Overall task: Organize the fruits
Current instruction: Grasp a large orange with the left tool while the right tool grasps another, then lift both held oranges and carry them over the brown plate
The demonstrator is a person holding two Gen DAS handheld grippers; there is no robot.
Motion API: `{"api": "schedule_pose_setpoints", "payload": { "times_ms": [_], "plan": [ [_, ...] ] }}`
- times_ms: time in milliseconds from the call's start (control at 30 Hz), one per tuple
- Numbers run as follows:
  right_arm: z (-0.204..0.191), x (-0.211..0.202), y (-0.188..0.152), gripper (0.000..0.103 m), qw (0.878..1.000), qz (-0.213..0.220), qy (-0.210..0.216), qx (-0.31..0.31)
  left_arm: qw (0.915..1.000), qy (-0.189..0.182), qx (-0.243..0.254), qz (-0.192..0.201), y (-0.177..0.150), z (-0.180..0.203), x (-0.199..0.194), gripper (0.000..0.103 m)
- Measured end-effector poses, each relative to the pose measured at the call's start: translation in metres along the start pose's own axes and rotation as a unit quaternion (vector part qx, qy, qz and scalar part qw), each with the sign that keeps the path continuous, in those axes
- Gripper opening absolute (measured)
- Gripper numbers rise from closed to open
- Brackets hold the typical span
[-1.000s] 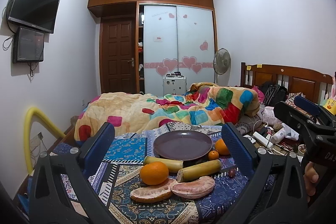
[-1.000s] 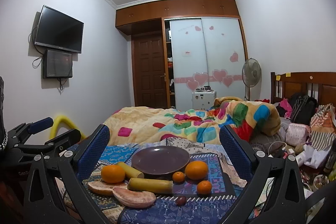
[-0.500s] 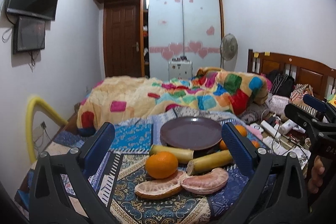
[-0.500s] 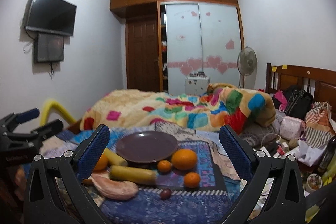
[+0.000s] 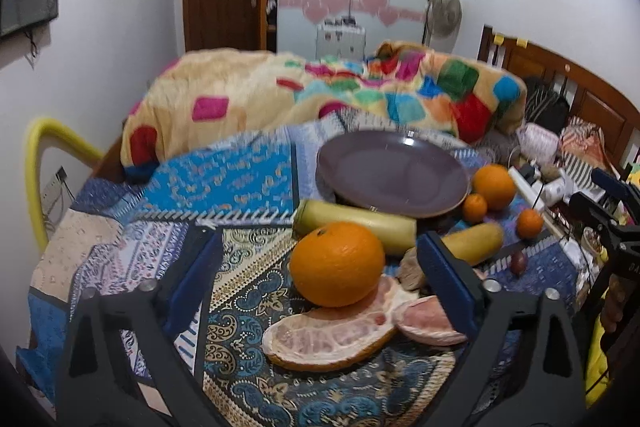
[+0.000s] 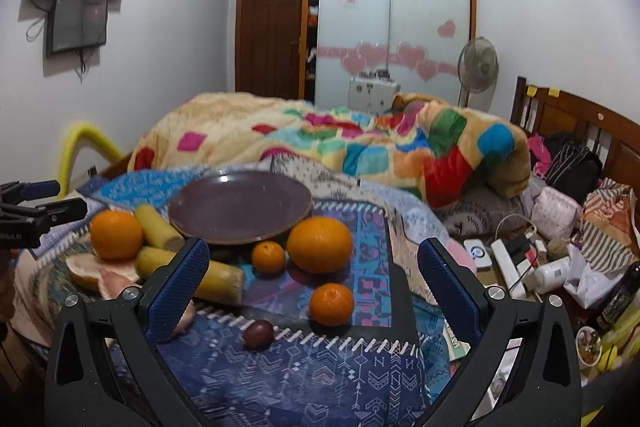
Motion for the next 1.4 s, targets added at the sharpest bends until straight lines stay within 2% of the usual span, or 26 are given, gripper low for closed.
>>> {"api": "schedule_pose_setpoints", "payload": {
  "times_ms": [200, 333, 533, 767, 1000, 1067, 1233, 1400],
  "plan": [
    [0.012, 0.025, -0.01, 0.103, 0.999, -0.043, 0.001, 0.006, 0.9984, -0.024, -0.002, -0.052, -0.005, -0.004, 0.035, 0.09],
    [0.017, 0.039, -0.007, 0.103, 0.998, -0.057, 0.003, 0.001, 0.9971, -0.033, 0.004, -0.069, -0.005, 0.001, 0.049, 0.089],
    [0.024, 0.065, -0.002, 0.097, 0.996, -0.082, 0.025, 0.017, 0.9944, -0.057, 0.004, -0.089, -0.008, 0.003, 0.061, 0.08],
    [0.024, 0.093, -0.005, 0.09, 0.992, -0.121, 0.043, 0.018, 0.9922, -0.078, 0.012, -0.097, -0.01, 0.007, 0.066, 0.07],
    [0.024, 0.11, -0.004, 0.085, 0.986, -0.159, 0.049, 0.011, 0.9933, -0.072, 0.025, -0.087, -0.009, 0.01, 0.067, 0.069],
    [0.023, 0.115, -0.005, 0.077, 0.984, -0.172, 0.05, 0.012, 0.9931, -0.073, 0.024, -0.088, -0.009, 0.009, 0.067, 0.069],
    [0.023, 0.115, -0.005, 0.063, 0.982, -0.173, 0.072, 0.024, 0.9935, -0.068, 0.022, -0.089, -0.008, 0.007, 0.066, 0.068],
    [0.016, 0.113, -0.003, 0.062, 0.984, -0.169, 0.058, 0.002, 0.9945, -0.06, 0.016, -0.084, -0.003, 0.0, 0.06, 0.068]
  ]
}}
Point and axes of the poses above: each gripper's, at about its wrist camera, not at the fingertips, and x roughly the way its jaws point, z to its right, y to its top, the point moved 4 cm from there along x, roughly the way its jaws point, and after that the axes turned 5 degrees about y, right-handed, at the moved point
